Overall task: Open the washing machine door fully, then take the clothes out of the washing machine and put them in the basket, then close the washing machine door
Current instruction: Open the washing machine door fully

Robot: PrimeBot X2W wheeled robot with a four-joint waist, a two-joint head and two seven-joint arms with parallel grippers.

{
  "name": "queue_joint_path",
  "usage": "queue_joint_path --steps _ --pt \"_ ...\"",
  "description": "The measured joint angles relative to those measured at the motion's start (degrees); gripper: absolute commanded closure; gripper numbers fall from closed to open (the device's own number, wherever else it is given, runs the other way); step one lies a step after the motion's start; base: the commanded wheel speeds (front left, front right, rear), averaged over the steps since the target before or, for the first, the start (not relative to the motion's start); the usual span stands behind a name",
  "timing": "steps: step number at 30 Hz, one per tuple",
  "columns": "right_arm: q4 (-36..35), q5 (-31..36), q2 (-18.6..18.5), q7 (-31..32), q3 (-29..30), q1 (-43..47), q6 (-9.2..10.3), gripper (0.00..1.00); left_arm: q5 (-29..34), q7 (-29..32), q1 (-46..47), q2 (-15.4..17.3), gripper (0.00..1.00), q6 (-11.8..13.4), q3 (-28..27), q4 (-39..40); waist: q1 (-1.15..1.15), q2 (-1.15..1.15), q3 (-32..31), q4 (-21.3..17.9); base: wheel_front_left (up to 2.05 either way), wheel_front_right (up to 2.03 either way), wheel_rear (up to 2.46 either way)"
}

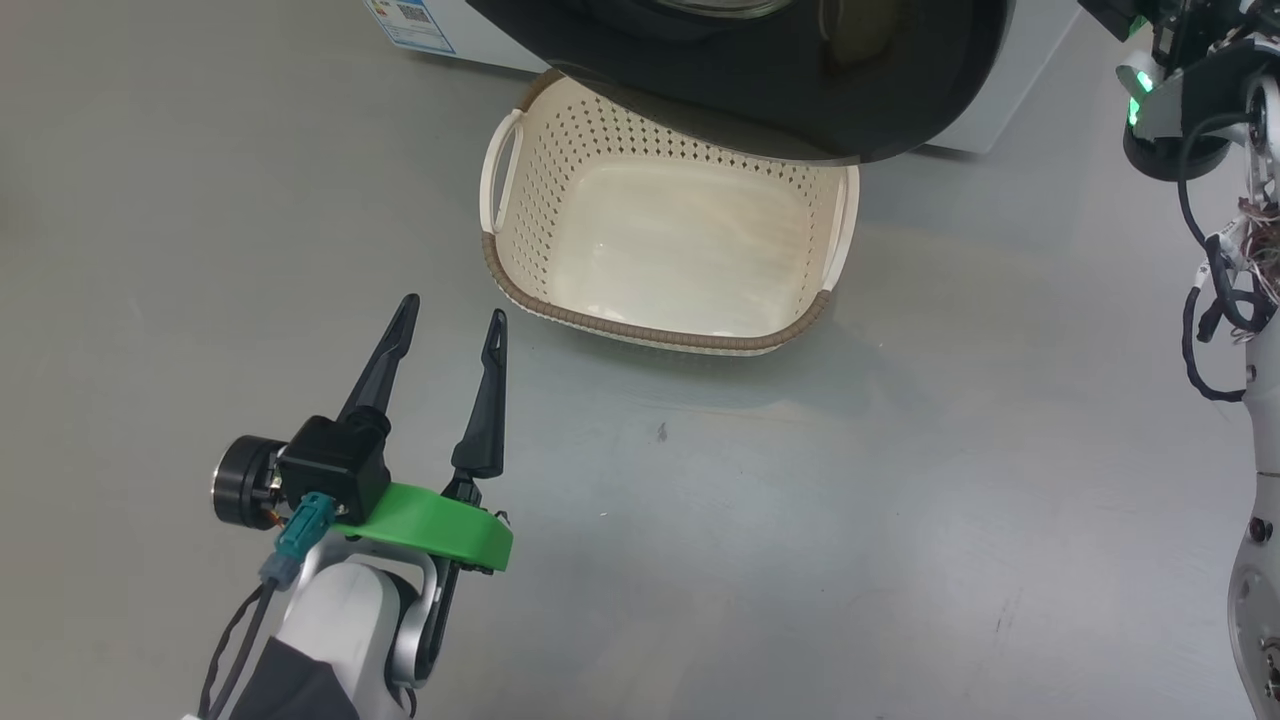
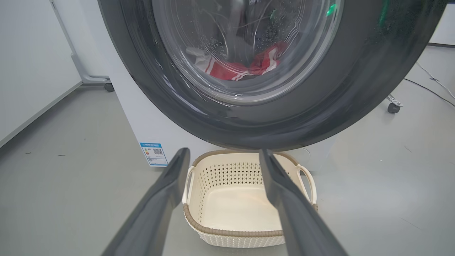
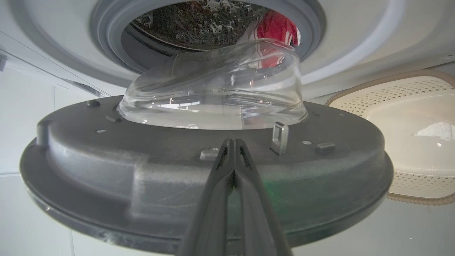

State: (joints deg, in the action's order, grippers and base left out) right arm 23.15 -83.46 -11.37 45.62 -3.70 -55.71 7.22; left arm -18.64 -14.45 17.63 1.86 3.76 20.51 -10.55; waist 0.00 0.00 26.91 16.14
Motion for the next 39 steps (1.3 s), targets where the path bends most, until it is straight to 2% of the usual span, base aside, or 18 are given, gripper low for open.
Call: queue_joint_path --steps 23,39 --pt "5.1 -2.3 1.7 4.2 -0.4 -0.2 0.02 1.0 0.0 0.0 0.1 0.0 0.0 0.2 0.2 -0.3 0.0 0.0 -1.2 -0.1 0.0 0.0 0.0" --pt "8.3 -2.9 3.7 6.6 -2.1 1.9 0.08 1.0 0.3 0.0 0.1 0.0 0.0 0.5 0.0 -1.4 0.0 0.0 -4.3 -0.5 0.0 0.0 0.0"
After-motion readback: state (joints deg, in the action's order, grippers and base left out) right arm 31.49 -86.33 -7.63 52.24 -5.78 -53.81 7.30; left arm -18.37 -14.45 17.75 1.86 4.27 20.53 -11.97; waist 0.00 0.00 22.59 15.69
